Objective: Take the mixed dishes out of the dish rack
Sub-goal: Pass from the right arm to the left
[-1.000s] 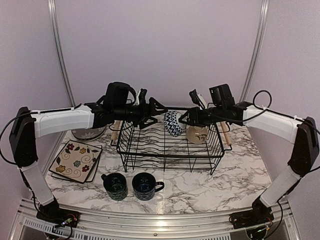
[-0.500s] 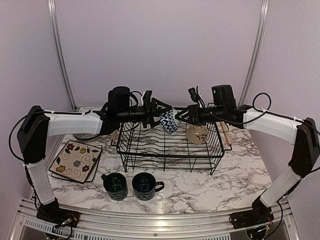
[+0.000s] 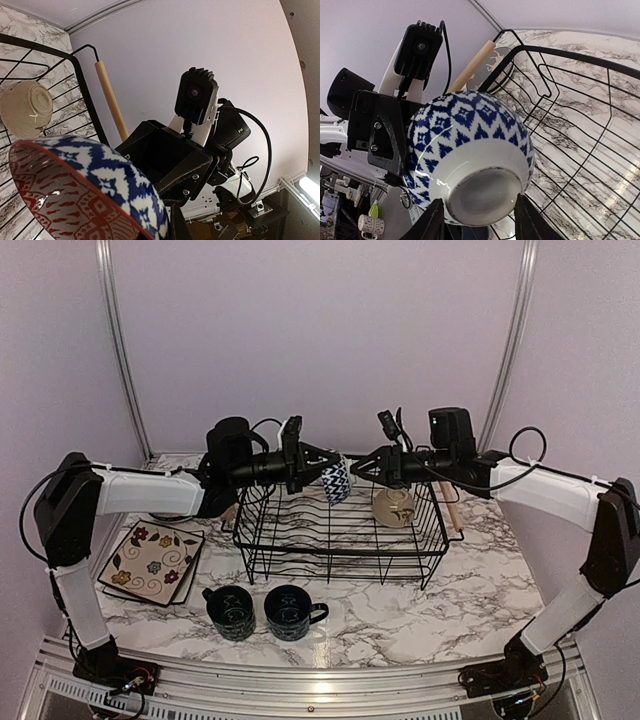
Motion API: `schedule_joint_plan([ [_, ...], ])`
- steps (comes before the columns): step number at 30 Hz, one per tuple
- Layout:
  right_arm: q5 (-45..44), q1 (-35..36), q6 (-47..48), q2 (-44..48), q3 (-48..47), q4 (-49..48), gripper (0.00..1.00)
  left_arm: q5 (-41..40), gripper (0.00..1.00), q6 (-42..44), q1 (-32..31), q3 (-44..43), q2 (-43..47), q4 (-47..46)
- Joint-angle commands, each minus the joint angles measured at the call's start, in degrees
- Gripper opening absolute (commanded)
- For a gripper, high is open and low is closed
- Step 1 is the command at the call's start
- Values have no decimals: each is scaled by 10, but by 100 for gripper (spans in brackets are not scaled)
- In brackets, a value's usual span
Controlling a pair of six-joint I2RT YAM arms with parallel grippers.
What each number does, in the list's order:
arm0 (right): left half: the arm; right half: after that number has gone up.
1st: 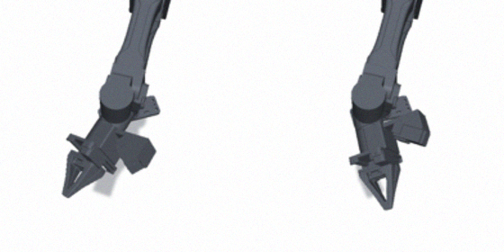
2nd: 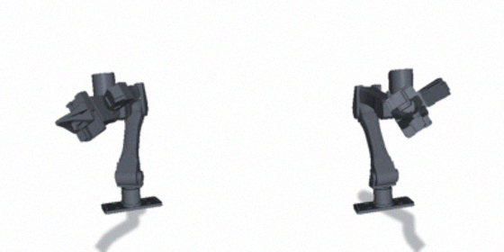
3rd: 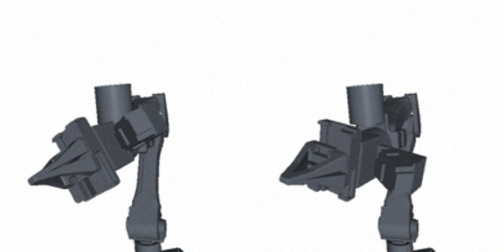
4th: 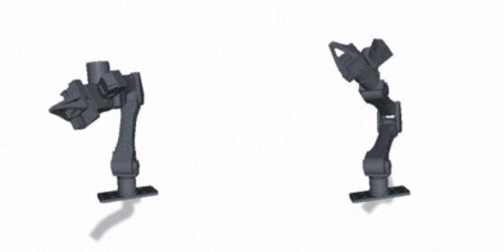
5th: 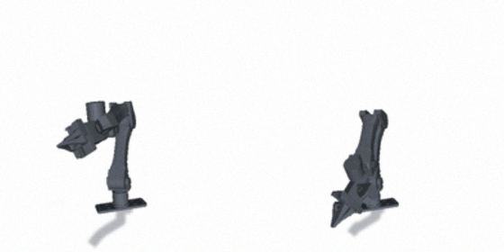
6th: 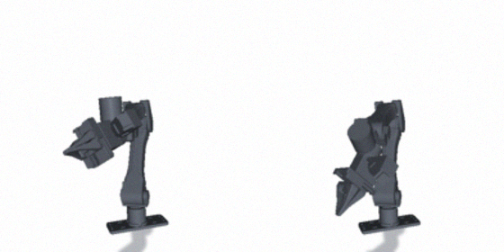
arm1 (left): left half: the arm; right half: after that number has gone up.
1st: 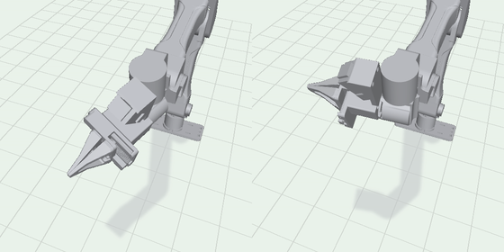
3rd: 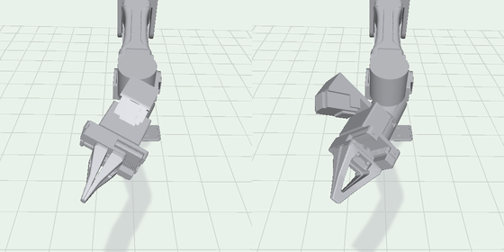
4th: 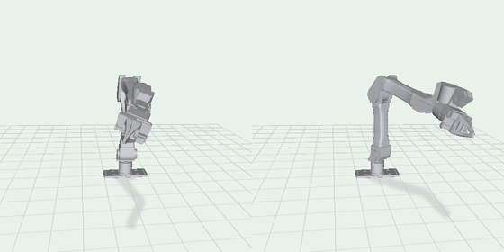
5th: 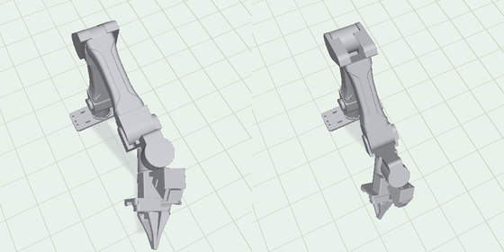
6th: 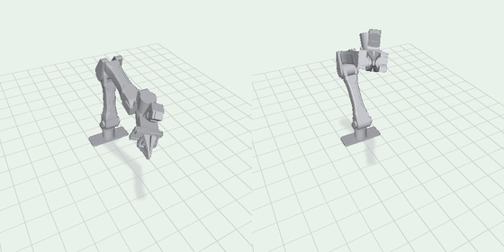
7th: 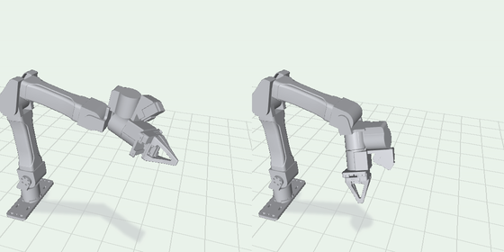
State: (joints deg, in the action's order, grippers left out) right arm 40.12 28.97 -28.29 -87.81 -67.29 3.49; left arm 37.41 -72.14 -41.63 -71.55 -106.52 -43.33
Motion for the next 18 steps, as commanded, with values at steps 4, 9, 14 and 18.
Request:
schedule_joint_plan([
  [4, -32, -2, 47, 25, -20, 10, 59, -21, 0, 84, -3, -14, 34, 78],
  [9, -90, -3, 86, 46, -35, 56, 86, -64, 0, 199, -6, -34, 71, 203],
  [14, -185, -12, 115, 72, -54, 106, 88, -156, 0, 389, -53, -122, 93, 423],
  [18, -258, -26, 116, 96, -56, 126, 88, -248, 0, 543, -124, -201, 83, 560],
])
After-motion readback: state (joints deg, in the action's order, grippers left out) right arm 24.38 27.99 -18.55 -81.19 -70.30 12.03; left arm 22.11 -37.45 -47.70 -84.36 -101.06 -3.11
